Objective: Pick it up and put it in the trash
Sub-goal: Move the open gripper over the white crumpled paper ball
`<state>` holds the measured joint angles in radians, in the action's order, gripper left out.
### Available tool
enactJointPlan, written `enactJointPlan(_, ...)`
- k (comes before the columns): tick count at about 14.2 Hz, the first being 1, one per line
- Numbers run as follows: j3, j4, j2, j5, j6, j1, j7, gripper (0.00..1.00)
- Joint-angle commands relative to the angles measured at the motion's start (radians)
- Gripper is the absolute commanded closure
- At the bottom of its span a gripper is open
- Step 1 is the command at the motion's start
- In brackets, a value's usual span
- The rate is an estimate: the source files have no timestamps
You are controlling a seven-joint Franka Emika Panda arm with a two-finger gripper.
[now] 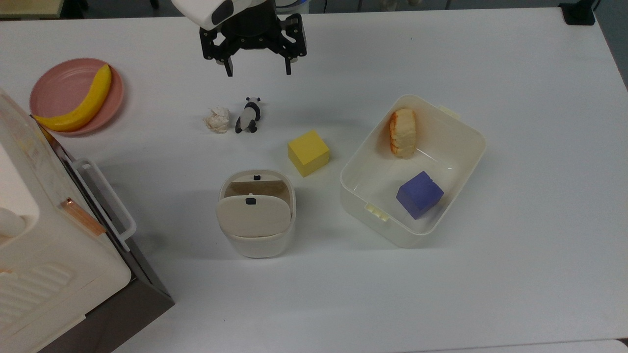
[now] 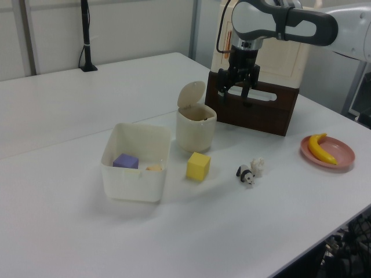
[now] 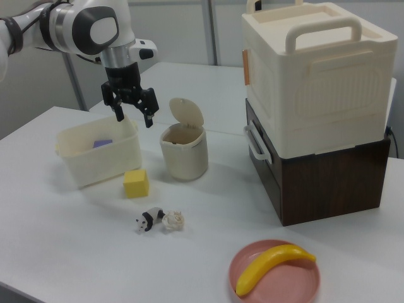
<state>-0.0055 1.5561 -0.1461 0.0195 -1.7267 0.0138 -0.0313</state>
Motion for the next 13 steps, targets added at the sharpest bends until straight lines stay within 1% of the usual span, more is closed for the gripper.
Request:
enactJointPlan(1,-0.005,0.03,0.037,-0.012,0.022,-0.003,-0.019,0.0)
enactJointPlan(13,-0.005,0.032,0.028,-0.015,0.01,-0.002,-0.035,0.0)
